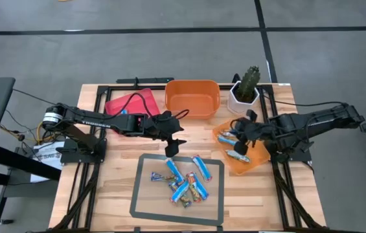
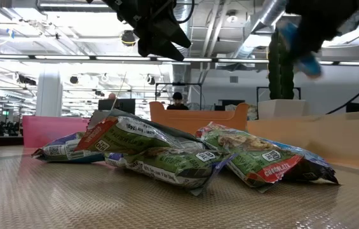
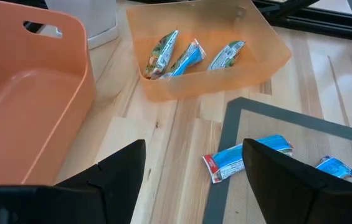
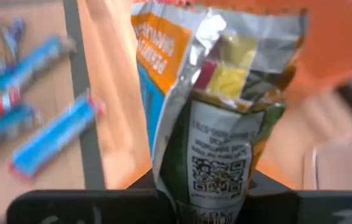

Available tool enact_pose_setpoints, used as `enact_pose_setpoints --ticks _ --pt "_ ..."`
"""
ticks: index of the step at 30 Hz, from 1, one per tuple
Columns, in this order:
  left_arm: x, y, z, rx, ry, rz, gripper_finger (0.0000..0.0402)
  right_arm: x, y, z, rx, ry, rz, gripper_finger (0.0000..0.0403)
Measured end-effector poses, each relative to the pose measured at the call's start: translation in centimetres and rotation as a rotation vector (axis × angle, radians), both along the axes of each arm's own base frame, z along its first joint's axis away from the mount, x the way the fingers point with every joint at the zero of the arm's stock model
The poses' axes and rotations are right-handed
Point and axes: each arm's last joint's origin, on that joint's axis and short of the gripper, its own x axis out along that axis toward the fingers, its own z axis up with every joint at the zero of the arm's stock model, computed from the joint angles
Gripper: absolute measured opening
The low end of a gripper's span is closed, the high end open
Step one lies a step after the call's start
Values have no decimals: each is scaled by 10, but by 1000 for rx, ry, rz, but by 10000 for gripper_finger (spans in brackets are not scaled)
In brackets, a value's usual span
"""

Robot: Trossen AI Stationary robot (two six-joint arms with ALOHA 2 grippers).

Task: Pick and place Granola Bars by type
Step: Put the orange granola bar into the light orange bin

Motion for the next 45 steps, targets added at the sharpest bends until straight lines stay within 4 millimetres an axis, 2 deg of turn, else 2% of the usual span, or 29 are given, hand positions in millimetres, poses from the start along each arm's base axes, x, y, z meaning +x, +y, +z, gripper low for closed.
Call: enact_pose_setpoints --ticks 4,11,17,34,39,45 --pt "0 0 0 0 3 0 258 -5 1 -11 67 150 18 47" --pt "-1 0 -2 -11 20 8 258 -1 6 -27 141 342 108 47" --pt "-2 0 -3 -16 33 12 258 1 7 -41 137 500 108 47" --pt "-2 -8 -3 -22 33 -6 258 24 6 -77 113 671 91 47" --pt "-2 -11 -3 -9 32 1 258 21 -3 -93 135 727 66 47" --pt "-2 -11 -3 -7 32 2 258 19 -9 -101 189 726 51 47"
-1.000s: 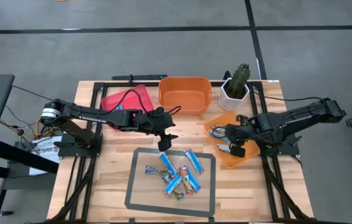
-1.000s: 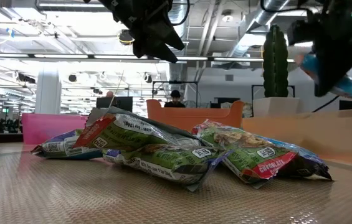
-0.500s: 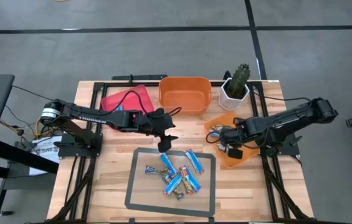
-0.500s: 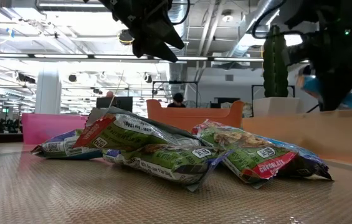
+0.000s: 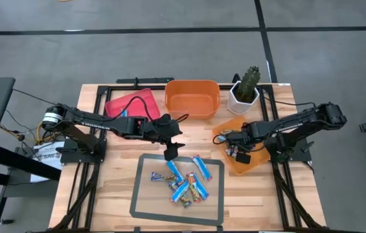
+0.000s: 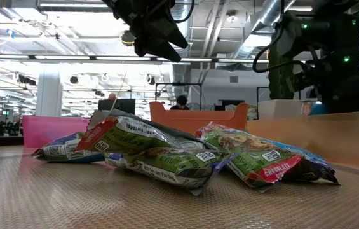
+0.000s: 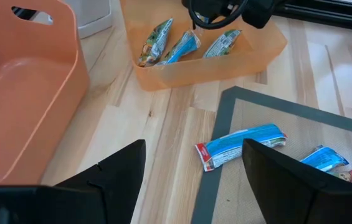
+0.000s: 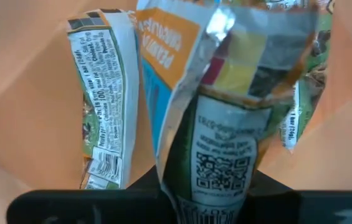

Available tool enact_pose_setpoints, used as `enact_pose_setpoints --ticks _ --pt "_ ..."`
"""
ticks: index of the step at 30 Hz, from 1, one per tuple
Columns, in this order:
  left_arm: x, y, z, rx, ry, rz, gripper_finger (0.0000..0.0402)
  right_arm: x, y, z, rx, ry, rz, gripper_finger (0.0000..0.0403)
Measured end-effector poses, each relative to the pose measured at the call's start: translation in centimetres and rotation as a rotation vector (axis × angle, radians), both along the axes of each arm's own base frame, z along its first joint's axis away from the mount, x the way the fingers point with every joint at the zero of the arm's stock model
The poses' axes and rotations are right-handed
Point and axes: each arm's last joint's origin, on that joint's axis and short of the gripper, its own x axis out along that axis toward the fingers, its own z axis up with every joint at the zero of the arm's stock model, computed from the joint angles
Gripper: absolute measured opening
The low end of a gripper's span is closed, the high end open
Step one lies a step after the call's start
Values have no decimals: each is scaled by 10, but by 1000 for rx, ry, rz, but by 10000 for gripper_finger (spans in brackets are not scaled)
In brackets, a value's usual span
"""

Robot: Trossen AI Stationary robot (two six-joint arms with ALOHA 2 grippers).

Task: Pick and place Granola Bars by type
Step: Put the orange granola bar into the light orange bin, then put the blue granola bar into the orange bin

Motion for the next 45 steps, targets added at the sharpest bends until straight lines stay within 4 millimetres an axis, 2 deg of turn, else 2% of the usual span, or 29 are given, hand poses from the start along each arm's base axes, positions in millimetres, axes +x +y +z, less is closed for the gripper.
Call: enact_pose_setpoints --ticks 5,14,19,25,31,37,45 --pt "0 0 0 3 0 1 258 0 0 0 2 1 -1 63" --pt "0 0 0 8 0 -1 258 0 1 0 3 2 3 136" --pt "0 0 0 8 0 -1 258 -4 10 10 4 -66 54 160" --pt "0 0 0 8 0 -1 258 -14 29 35 -13 -306 105 171" --pt "0 0 0 8 -1 -1 258 -28 53 54 -3 -702 212 169" --pt "0 1 1 21 -4 17 258 -49 70 48 71 -1015 315 166" --pt "1 1 1 17 -13 25 258 -67 75 31 131 -1322 466 171"
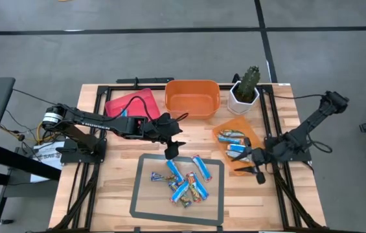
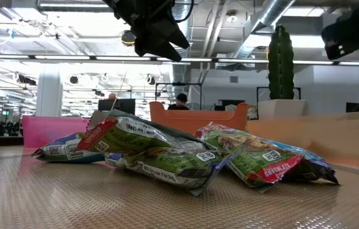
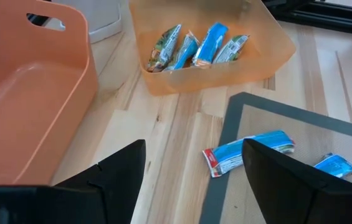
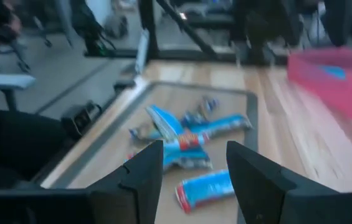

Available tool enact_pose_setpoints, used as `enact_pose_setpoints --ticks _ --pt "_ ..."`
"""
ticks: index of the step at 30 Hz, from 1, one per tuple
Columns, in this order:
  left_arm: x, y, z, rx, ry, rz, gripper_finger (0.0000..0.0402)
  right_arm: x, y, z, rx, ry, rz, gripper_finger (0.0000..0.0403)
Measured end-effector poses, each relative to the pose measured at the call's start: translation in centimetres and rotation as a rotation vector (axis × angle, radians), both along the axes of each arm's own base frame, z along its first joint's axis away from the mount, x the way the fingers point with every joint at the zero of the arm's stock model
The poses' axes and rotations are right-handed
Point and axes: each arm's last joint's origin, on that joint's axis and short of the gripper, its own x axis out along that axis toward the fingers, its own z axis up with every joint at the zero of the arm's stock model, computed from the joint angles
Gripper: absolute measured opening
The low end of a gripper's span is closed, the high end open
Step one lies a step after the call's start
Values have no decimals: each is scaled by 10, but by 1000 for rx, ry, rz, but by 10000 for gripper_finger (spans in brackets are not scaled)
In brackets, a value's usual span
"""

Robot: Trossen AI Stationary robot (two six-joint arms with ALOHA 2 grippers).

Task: Pick and place Granola Bars by type
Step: Put the blue granola bar into the orange bin

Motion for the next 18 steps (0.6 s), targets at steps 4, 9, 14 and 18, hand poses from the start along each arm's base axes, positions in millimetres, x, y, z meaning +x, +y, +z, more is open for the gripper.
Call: enact_pose_setpoints --ticks 4,9,14,18 --pt "0 0 0 -5 -4 4 258 -6 -5 -8 21 -78 61 170" --pt "0 1 0 13 -7 34 258 -10 -13 -16 36 -135 99 166" --pt "0 1 1 22 -13 48 258 -13 -24 -21 37 -185 99 168" --pt "0 1 1 21 -14 48 258 -14 -31 -23 4 -227 105 168"
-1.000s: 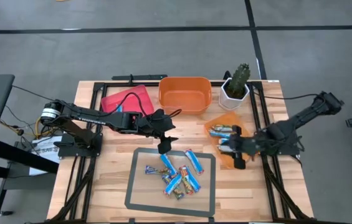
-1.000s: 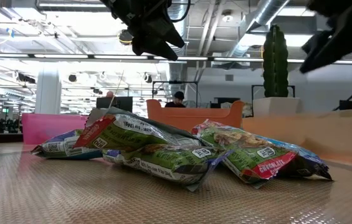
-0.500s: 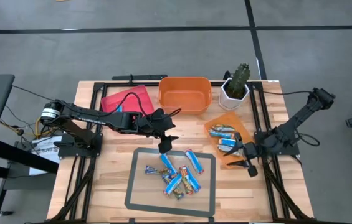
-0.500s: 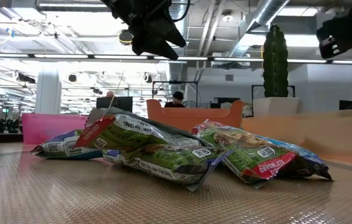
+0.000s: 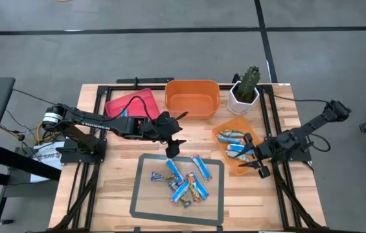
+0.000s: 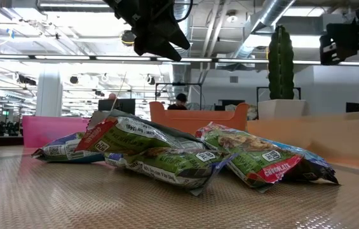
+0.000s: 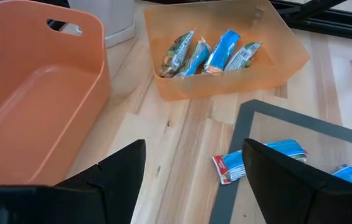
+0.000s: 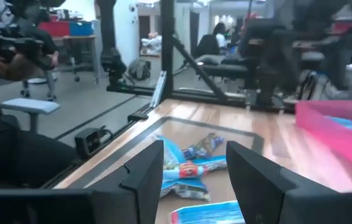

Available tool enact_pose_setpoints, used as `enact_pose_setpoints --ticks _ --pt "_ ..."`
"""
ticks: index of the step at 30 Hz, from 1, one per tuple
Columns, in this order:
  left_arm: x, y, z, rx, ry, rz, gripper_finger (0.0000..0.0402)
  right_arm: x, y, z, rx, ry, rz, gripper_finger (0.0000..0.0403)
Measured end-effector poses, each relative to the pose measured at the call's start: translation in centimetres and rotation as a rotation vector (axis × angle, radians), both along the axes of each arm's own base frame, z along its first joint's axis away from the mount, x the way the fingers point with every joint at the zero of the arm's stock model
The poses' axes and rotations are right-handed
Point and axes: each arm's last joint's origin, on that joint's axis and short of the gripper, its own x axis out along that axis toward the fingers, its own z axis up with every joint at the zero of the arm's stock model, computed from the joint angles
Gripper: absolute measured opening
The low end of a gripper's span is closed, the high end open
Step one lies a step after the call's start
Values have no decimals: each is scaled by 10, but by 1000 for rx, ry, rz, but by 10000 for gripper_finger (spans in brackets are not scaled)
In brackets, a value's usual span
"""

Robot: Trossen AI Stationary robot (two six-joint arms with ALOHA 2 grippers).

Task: Pick and place Granola Bars by type
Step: Put the blue granola bar into the orange bin

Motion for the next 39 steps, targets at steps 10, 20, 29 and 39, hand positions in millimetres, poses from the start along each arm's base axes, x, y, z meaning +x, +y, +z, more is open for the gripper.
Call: enact_pose_setpoints --ticks 10,20,29,39 --pt "0 -1 0 -25 2 -24 258 -2 -15 -9 -45 -18 -80 166" --pt "-3 -1 -4 -41 46 -11 258 -4 -30 -21 -89 90 -209 162" --pt "-4 -3 -8 -93 68 -79 258 -4 -36 -20 -78 81 -202 160" --pt "-16 -31 -32 -148 315 -180 258 -4 -38 -20 -23 96 -235 164"
